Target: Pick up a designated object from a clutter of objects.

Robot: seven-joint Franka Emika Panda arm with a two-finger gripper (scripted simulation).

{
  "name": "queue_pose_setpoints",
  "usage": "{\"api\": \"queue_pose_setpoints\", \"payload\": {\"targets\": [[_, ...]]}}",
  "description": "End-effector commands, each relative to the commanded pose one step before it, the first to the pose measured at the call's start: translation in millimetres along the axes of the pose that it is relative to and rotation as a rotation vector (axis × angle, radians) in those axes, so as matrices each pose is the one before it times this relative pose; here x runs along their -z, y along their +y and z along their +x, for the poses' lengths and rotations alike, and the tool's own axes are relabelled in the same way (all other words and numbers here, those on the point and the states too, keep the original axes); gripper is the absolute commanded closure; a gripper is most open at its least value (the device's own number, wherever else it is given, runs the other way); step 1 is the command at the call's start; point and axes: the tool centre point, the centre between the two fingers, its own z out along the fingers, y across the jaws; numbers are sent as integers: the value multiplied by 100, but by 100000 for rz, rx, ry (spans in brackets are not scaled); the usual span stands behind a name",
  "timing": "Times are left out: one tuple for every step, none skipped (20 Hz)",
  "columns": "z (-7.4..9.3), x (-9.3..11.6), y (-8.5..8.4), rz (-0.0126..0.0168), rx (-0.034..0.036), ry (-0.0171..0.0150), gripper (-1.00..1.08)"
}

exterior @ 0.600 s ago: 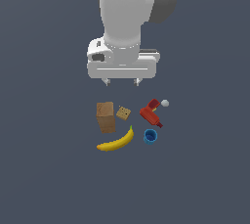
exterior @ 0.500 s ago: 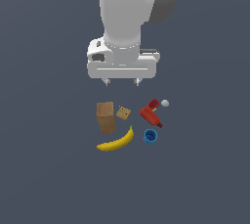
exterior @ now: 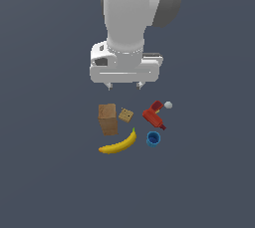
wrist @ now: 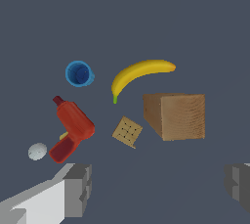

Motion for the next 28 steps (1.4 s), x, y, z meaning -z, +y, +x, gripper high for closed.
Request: {"api": "queue_pose_setpoints", "payload": {"targets": [[156, -469, -255, -618, 1543, -133, -100], [113, -306, -172, -417, 1038, -49, -100], [133, -361, -205, -487, 1234, -58, -100], [153, -418, -239, -555, 1438, -67, -100], [173, -475, -279, -620, 1650, -74, -100], [194, -532, -320, -682, 1871, -81, -100], [215, -591, -365, -741, 2103, -86, -100], [236, -650, -413, -793, 2342, -91, -100], [258, -708, -463, -838, 2587, -93, -100], [279, -766, -518, -876, 2842, -93, -100], [301, -822, -575, -903, 3100, -90, -100], [324, -878, -636, -921, 3366, -84, -100], [347, -932, -702, -929, 3639, -74, -100], [372, -985, -770, -923, 3917, -59, -100], [398, -1036, -843, -905, 4200, -39, -100], [426, -1086, -920, -874, 4490, -12, -100], [432, -1069, -943, -782, 4508, 20, -100], [418, -1003, -918, -661, 4306, 51, -100], [404, -938, -887, -553, 4094, 78, -100], [388, -874, -852, -457, 3874, 101, -100], [372, -812, -813, -372, 3646, 121, -100], [355, -751, -771, -299, 3414, 136, -100], [335, -691, -724, -235, 3174, 147, -100], [315, -632, -676, -181, 2932, 154, -100], [294, -574, -625, -136, 2686, 157, -100], [271, -517, -571, -99, 2436, 156, -100], [246, -461, -515, -70, 2184, 150, -100], [221, -405, -458, -46, 1931, 142, -100]]}}
